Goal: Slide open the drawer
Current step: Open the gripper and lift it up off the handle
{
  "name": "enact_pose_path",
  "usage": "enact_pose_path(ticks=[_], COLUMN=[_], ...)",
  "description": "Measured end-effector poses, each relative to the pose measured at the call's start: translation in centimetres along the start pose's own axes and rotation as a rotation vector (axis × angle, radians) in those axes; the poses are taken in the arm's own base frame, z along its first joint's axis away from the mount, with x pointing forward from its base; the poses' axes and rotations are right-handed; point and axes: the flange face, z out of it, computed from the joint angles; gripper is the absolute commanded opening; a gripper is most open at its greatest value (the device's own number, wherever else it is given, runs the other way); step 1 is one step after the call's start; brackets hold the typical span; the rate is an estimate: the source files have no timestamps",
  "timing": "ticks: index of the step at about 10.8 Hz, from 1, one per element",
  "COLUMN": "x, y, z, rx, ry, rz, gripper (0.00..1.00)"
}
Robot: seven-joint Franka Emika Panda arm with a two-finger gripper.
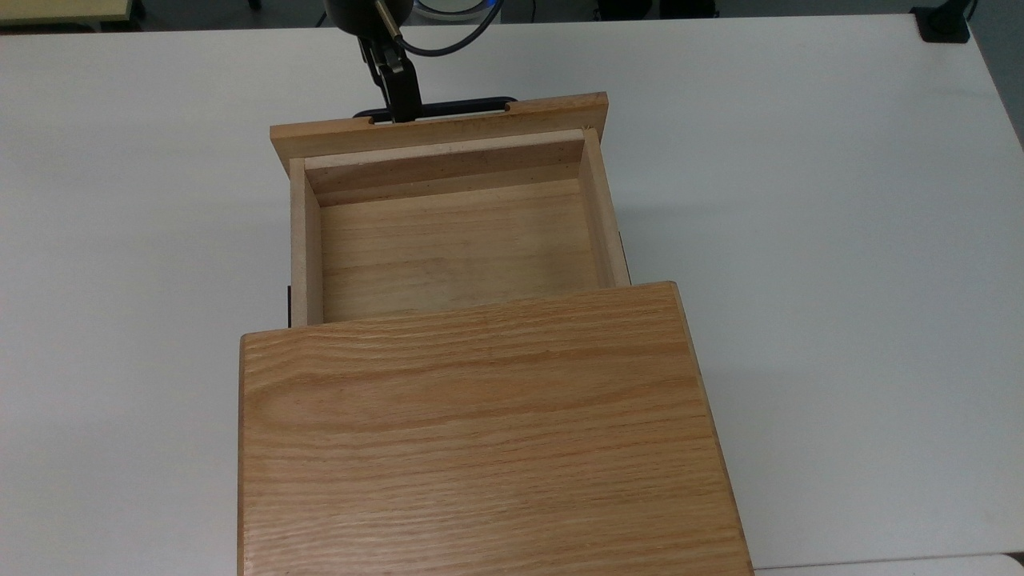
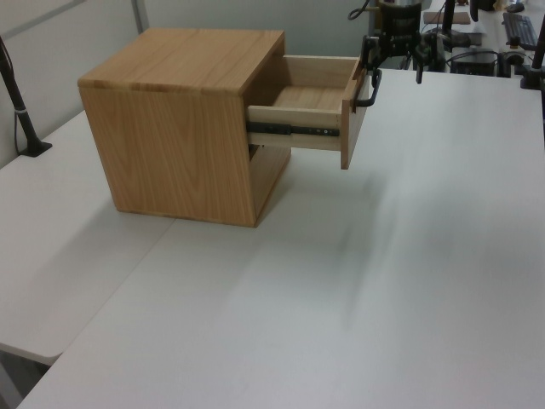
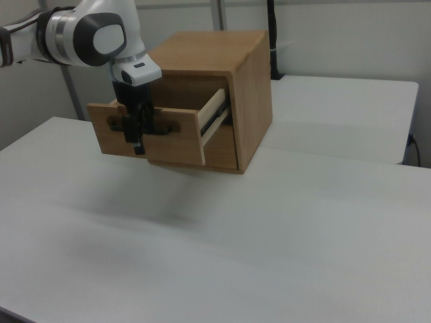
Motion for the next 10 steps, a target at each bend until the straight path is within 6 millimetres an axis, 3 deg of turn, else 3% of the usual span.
enact_pose_path(ticks=[1,6,7,10], x=[-0.1,-1.7,-1.9,-2.6], y=[0.0,0.8,0.8,2.0], z=[-0.2,-5.4,-5.7,-6.5], rx=[0.004,0.094,0.098,0.053], ry=[0.001,0.037,0.041,0.034], rz=[-0.001,-0.027,-0.07,-0.436], gripper=[1.0,1.0,1.0,1.0])
